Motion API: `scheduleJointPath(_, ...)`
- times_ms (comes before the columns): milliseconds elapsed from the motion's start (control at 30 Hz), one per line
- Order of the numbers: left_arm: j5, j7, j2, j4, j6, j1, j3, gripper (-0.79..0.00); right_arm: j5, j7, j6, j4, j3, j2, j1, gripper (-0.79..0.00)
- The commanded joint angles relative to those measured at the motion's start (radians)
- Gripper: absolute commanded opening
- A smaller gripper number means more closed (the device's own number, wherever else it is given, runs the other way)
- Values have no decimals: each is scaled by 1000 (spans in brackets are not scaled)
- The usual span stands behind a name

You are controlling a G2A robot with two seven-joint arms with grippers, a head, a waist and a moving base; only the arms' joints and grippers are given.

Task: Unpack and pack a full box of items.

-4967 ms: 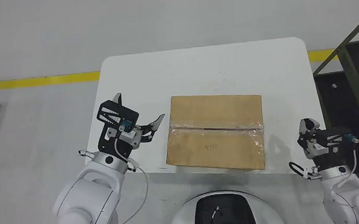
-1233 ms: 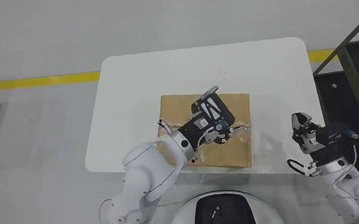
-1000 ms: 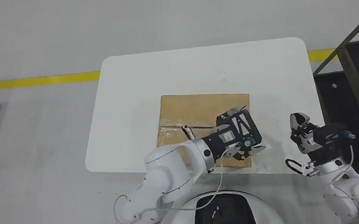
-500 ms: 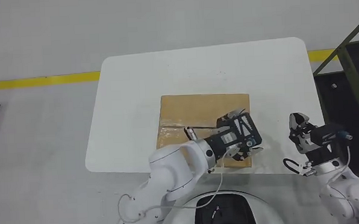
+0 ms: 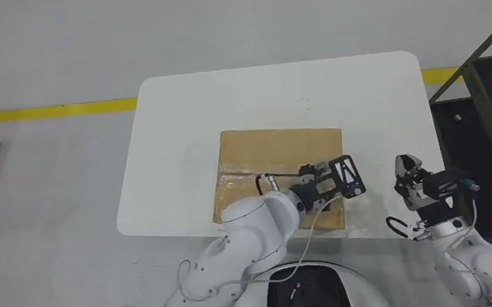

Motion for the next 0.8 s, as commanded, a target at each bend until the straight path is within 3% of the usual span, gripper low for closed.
scheduleJointPath(0, -8, -15, -2, 3, 4, -2, 5, -348, 3, 0, 2, 0, 0, 0, 0, -785)
scheduleJointPath(100, -7, -39, -5, 7, 0, -8, 12, -296, 3, 2, 2, 1, -1, 0, 1, -785)
scheduleJointPath(233, 6, -67, -8, 11, -4, -16, 21, -299, 4, 3, 1, 3, -1, 0, 1, -785)
scheduleJointPath(433, 54, -96, -12, 20, 13, -20, 33, -409, 4, 3, -1, 3, -1, 0, 1, -785)
scheduleJointPath(700, 101, -110, -16, 30, 31, -17, 38, -486, 4, 3, -3, 3, -1, 1, -3, -785)
scheduleJointPath(767, 108, -111, -17, 28, 36, -15, 35, -563, 4, 3, -3, 3, -1, 1, -4, -785)
